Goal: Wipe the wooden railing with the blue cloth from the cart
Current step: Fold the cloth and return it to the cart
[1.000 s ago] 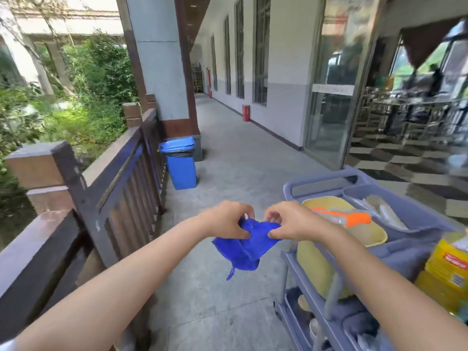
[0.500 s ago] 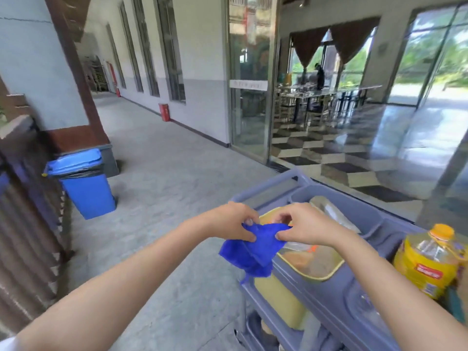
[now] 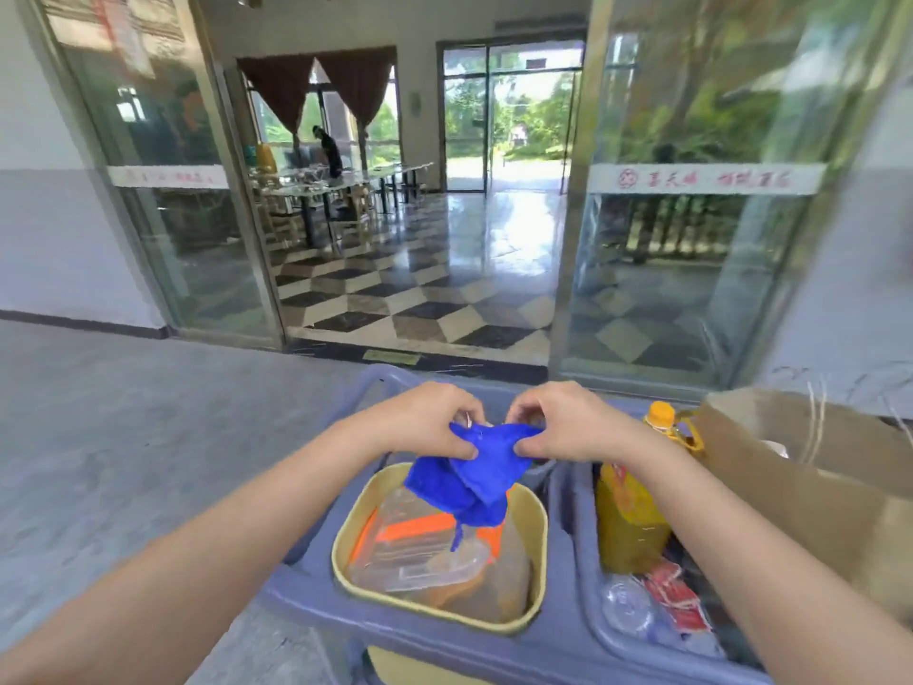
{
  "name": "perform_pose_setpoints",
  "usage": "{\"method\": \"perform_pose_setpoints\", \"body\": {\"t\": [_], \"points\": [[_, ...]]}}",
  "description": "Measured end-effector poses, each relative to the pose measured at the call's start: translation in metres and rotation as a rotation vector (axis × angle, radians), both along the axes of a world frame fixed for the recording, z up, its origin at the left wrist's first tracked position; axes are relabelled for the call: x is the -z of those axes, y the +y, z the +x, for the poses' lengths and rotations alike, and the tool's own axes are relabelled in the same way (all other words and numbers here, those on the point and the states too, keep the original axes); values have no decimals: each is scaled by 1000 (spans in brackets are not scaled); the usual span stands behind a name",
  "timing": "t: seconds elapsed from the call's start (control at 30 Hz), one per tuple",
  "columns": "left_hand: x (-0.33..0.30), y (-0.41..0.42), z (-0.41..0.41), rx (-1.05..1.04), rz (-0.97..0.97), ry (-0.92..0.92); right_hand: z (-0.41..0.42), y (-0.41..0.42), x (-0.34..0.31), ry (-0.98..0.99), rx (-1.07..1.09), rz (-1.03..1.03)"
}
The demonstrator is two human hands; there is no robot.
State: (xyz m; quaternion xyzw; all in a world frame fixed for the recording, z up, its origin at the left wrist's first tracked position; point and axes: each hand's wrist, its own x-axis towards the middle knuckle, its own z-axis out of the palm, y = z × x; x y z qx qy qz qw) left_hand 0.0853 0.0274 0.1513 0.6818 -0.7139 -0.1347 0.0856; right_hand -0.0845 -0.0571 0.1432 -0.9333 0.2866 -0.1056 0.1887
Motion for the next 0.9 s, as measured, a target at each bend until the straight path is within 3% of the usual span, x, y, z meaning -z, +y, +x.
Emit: {"method": "perform_pose_setpoints", "body": {"t": [0.27, 0.43, 0.73, 0.9], "points": [[4, -71, 5, 433, -77, 16, -15, 3, -1, 18, 425, -22], [18, -89, -29, 692, -17, 24, -43, 37, 14, 23, 665, -15], [49, -85, -87, 904, 58, 111, -92, 79, 33, 118, 872, 143], [78, -80, -91, 956, 89, 0, -92, 88, 70, 89, 884, 199]]}}
